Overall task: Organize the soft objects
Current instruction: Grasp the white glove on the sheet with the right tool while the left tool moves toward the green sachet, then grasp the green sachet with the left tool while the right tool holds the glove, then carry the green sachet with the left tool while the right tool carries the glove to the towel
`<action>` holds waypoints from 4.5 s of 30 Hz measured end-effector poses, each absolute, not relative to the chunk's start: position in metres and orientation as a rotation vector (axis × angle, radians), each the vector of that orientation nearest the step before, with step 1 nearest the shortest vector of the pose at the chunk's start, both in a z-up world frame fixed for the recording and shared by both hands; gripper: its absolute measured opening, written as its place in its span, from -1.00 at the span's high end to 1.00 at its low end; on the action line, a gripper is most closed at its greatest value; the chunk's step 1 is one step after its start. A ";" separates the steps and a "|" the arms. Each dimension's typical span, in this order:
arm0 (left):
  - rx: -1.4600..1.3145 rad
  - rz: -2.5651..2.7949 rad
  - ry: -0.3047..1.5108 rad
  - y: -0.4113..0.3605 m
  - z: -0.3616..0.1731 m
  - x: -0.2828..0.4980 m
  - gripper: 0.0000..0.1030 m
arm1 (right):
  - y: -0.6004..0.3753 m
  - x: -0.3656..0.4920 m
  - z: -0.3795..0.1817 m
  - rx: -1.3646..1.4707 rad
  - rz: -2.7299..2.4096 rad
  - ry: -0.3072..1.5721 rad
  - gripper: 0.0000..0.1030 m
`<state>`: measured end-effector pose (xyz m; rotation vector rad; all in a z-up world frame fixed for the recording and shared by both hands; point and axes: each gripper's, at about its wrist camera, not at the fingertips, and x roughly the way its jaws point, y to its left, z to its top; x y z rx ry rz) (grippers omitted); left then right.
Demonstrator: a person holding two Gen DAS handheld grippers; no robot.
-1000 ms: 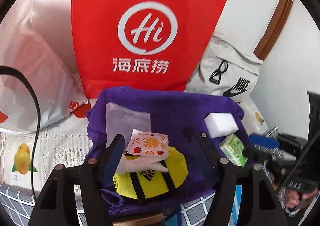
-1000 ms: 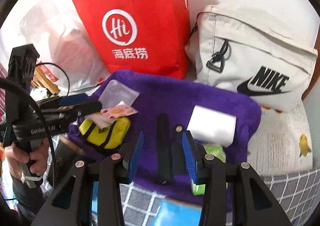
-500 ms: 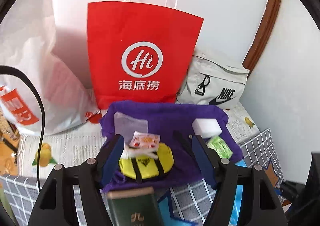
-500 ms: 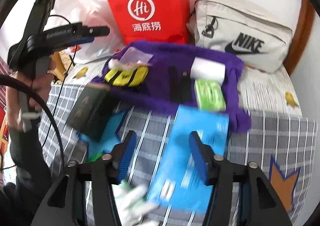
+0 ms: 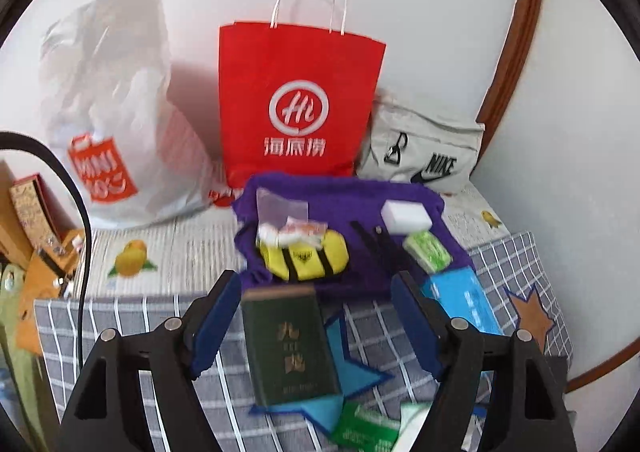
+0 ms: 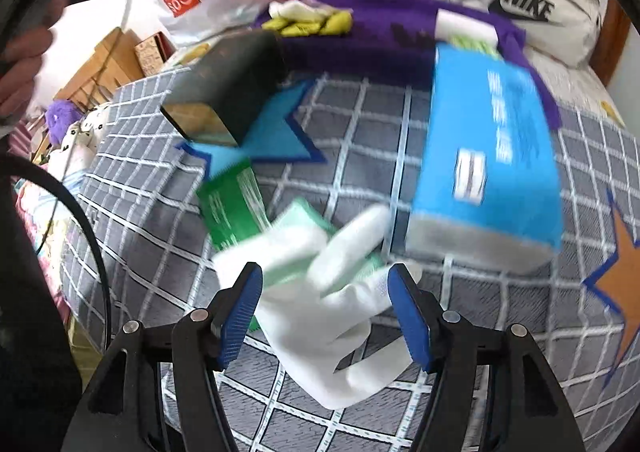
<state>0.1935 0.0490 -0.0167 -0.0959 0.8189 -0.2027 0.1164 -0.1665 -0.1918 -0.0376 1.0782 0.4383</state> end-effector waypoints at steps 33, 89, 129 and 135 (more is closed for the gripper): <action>-0.148 -0.206 1.230 -0.029 -0.179 0.111 -0.58 | -0.221 0.070 -0.173 -0.028 0.316 0.922 0.71; 0.012 -0.215 0.932 -0.031 -0.104 0.106 0.43 | -0.255 0.072 -0.128 0.042 0.319 0.828 0.71; -0.064 -0.214 0.822 0.022 -0.053 0.190 0.43 | -0.233 0.164 -0.084 0.029 0.380 0.772 0.71; -0.102 -0.216 0.825 0.031 -0.052 0.213 0.43 | -0.237 0.191 -0.076 0.044 0.364 0.760 0.71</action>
